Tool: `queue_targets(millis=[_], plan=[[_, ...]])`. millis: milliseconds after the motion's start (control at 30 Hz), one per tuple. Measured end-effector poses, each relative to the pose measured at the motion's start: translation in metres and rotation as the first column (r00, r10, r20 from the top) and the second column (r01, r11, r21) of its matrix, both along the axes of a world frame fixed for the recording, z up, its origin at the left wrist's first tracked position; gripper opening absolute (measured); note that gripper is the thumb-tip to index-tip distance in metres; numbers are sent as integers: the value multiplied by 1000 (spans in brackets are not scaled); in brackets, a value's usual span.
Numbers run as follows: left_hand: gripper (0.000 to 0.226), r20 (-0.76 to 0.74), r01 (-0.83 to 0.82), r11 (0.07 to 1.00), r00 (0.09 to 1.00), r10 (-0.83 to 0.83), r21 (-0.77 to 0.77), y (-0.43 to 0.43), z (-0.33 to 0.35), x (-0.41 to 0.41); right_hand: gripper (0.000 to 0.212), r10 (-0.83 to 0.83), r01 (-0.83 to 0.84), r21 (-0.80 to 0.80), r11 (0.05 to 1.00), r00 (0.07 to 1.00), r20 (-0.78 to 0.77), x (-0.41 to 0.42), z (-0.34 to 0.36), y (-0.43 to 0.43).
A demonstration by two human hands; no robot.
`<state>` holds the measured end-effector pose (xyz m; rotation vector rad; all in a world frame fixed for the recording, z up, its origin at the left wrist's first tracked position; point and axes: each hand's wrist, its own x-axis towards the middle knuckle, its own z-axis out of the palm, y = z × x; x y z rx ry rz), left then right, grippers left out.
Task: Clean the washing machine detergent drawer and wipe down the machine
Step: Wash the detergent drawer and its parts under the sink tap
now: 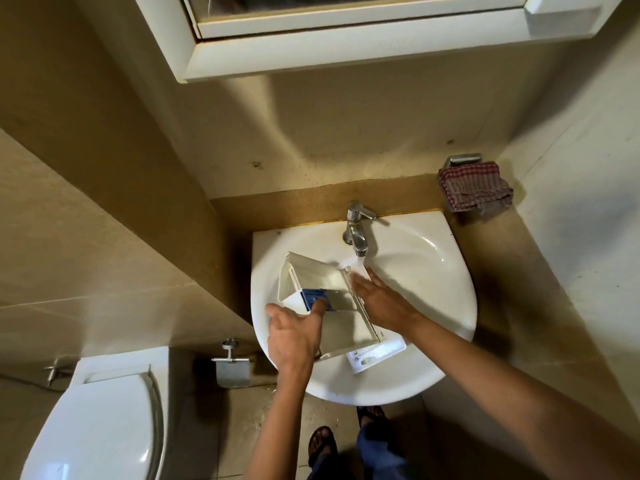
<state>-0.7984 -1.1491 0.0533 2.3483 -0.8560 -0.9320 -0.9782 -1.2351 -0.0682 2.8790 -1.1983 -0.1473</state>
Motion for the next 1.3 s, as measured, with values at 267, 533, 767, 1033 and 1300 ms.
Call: queue_targets(millis=[267,533,767,1033,1300], plan=[[58,-223,-151,988,963,155,34,11,-22,16,39,-340,246,250,937,808,481,-8,18,8],[62,-285,-224,973,930,233,64,22,-34,3,30,-396,270,290,918,674,624,-14,24,-3],[67,-322,-288,954,898,300,86,25,-34,-28,19,-712,467,542,699,378,592,-18,24,-20],[65,-520,-419,895,737,432,150,24,-41,-73,16,-773,579,528,622,346,531,-11,33,-48],[58,-737,-548,767,355,575,335,15,-60,-109,21,-694,633,290,718,614,376,-34,41,-65]])
